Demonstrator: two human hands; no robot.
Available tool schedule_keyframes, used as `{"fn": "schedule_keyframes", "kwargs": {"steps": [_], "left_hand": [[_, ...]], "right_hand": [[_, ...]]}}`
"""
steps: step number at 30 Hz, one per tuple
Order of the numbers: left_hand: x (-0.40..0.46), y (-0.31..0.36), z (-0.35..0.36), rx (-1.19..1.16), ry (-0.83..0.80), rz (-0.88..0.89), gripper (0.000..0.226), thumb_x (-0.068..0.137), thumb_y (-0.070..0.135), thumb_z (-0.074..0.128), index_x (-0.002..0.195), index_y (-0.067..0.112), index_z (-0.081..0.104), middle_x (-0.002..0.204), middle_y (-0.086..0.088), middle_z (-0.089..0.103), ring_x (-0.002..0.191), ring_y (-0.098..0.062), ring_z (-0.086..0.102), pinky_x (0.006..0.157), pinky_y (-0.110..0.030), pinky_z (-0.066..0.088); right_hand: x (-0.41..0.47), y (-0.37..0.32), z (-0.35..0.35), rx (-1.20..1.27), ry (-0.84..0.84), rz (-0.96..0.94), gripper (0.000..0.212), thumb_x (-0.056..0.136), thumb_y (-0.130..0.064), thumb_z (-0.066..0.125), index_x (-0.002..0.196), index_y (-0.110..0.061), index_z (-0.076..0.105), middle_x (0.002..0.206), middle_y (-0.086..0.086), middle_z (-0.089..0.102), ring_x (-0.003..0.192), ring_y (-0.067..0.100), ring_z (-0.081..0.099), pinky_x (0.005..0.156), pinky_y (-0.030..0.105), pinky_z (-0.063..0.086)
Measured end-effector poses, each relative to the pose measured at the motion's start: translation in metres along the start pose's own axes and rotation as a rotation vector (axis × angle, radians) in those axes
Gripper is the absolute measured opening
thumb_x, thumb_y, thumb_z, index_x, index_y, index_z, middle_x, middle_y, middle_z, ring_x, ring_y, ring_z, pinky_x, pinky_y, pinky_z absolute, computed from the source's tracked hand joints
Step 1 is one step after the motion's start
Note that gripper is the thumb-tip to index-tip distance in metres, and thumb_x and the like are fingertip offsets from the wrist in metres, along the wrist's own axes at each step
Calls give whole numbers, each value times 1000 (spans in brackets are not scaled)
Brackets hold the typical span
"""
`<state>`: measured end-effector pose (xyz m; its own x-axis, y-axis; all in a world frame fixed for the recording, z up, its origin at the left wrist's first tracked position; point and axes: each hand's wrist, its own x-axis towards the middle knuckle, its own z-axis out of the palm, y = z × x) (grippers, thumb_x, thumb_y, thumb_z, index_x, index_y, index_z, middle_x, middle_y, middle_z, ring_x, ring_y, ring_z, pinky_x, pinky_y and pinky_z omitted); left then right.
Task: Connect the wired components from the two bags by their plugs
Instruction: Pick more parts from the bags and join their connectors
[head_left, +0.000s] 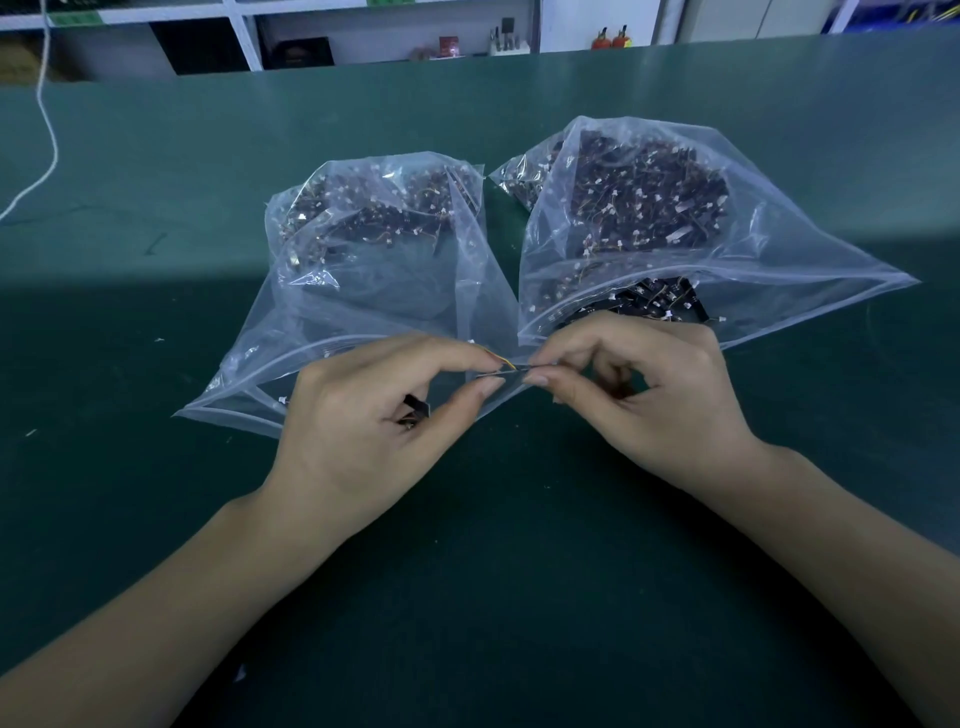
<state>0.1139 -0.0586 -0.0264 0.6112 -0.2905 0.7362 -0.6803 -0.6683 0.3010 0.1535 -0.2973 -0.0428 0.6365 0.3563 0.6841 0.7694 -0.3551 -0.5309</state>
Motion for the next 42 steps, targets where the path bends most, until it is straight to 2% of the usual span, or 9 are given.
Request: {"fn": "schedule_keyframes", "kwargs": {"steps": [4,9,13,17,22,27,31,35,42], "left_hand": [[1,-1,-1,-19,-20,29,6,94,12,81,99,10,84,90,51,51,64,13,41,69,-4,33],[-1,0,1,1,-14,-6,7,97,16,80,103,14,82,66,34,35,59,4,34,65,-10,30],[-1,-2,0,-5,-26,16,6,96,14,80,99,10,83,86,49,50,62,10,39,68,-5,32],[-2,-1,3,-2,-24,-25,7,97,18,79,101,14,83,66,33,35,58,3,35,65,-8,31],[-2,-4,2,-22,-48,-21,6,96,17,79,99,15,84,82,44,50,60,5,38,65,-8,32],[-3,-1,3,-8,-34,-34,9,97,22,77,99,15,83,65,33,34,58,5,37,64,-10,31],[-3,-4,2,-14,-53,-23,6,96,19,79,98,15,84,74,39,46,59,6,38,64,-9,31],[-3,-2,3,-5,-50,-31,10,98,23,77,100,16,83,66,31,30,58,5,36,63,-10,31],[-2,-1,3,-13,-64,-31,13,99,27,75,99,16,83,66,28,28,56,2,35,59,-14,33]], "right_hand": [[0,1,0,-37,-30,5,7,97,-17,78,94,-12,75,72,-10,63,47,22,48,54,21,38],[0,1,0,-31,-33,15,8,98,-19,78,95,-12,75,72,-10,63,47,21,48,55,18,37],[0,2,0,-33,-56,8,8,99,-19,77,95,-12,75,72,-9,62,48,20,48,53,23,38],[-1,3,-1,-33,-61,18,9,99,-21,76,95,-13,75,72,-9,62,49,20,48,52,24,39],[-1,4,-1,-36,-97,24,11,99,-23,76,96,-13,74,73,-13,63,50,15,45,56,16,36],[-1,3,-1,-33,-100,31,10,100,-24,74,97,-14,73,73,-14,63,49,15,45,55,16,36],[-2,4,-1,-45,-114,38,12,99,-26,73,96,-14,73,74,-12,65,50,13,44,56,15,35],[-2,4,-1,-38,-118,37,11,100,-24,74,98,-14,72,73,-11,65,49,14,44,56,13,33],[-3,5,0,-49,-140,53,12,100,-27,72,98,-15,71,74,-12,66,50,12,46,58,11,32]]}}
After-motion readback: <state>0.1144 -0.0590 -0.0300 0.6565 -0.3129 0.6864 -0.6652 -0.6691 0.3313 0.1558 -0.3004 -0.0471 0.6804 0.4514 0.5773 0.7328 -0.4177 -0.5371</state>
